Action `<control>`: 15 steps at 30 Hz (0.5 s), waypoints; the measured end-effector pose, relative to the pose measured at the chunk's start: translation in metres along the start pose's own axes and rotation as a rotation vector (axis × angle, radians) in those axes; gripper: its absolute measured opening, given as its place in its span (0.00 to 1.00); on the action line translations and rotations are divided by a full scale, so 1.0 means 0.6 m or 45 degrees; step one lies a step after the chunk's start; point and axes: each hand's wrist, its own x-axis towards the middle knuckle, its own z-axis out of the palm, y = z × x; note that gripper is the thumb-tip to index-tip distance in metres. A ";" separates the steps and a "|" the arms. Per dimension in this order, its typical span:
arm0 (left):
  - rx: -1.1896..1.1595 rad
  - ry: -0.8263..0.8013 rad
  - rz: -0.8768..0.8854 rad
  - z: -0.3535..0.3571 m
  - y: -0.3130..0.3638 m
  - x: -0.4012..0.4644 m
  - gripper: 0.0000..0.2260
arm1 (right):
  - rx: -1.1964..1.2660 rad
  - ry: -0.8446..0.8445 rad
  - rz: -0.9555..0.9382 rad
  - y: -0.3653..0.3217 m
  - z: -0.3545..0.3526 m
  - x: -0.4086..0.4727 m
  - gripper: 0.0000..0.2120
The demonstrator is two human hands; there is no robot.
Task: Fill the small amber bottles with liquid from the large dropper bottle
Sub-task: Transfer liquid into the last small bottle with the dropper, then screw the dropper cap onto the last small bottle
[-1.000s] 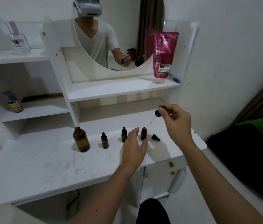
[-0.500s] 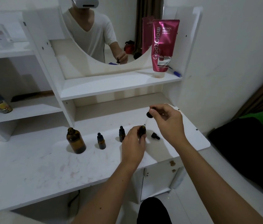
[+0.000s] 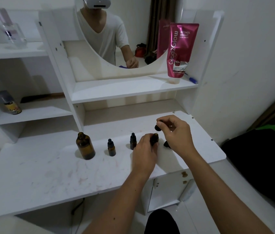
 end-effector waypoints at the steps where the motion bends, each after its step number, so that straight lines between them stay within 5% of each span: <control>1: -0.011 0.001 0.001 0.001 0.000 0.000 0.11 | -0.001 -0.004 0.011 0.001 0.000 -0.001 0.04; 15: -0.004 -0.020 0.002 -0.003 0.001 0.001 0.11 | -0.013 -0.008 0.042 0.001 0.003 -0.009 0.05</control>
